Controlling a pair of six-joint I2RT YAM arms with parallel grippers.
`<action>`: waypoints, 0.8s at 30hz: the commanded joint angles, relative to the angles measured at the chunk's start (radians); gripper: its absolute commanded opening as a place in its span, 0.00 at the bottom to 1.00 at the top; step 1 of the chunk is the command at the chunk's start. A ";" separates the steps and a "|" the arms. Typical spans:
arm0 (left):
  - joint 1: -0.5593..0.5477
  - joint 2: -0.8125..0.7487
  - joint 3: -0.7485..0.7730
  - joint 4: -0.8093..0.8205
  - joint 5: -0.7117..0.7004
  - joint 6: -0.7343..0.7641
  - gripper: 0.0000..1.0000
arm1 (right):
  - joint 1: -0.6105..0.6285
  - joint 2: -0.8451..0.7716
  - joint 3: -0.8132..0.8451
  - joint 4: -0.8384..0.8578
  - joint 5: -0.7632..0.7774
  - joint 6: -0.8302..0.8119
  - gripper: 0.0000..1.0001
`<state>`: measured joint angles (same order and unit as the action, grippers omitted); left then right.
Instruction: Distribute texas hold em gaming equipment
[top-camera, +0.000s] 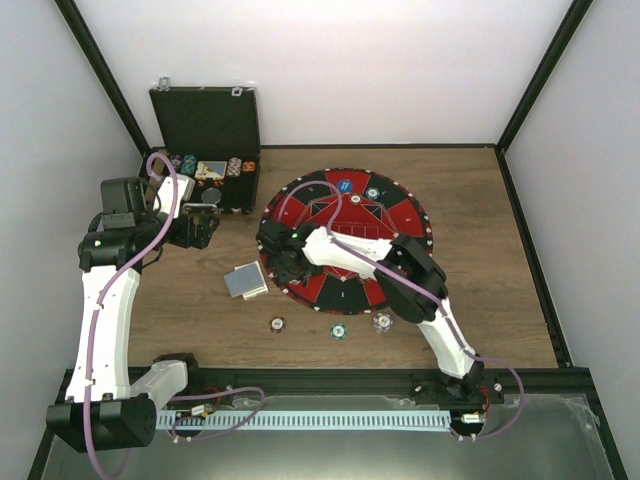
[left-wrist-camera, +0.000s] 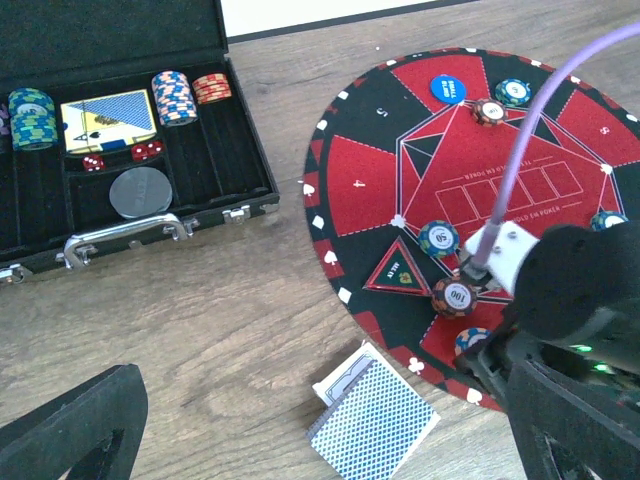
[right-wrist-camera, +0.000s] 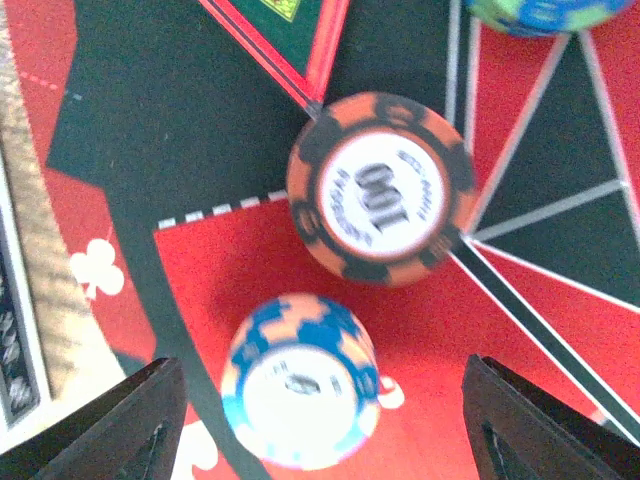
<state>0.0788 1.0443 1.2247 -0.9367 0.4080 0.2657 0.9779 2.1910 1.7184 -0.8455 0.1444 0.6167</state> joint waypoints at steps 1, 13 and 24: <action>0.006 -0.006 0.019 0.002 0.023 0.002 1.00 | 0.004 -0.170 -0.058 -0.036 0.022 0.018 0.78; 0.007 -0.003 -0.013 0.022 0.030 0.012 1.00 | -0.030 -0.669 -0.618 -0.074 0.067 0.147 0.91; 0.006 0.000 -0.006 0.024 0.045 0.010 1.00 | -0.070 -0.870 -0.847 -0.098 0.040 0.249 0.92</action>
<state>0.0788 1.0443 1.2114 -0.9215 0.4324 0.2668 0.9112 1.3563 0.8944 -0.9356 0.1829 0.8066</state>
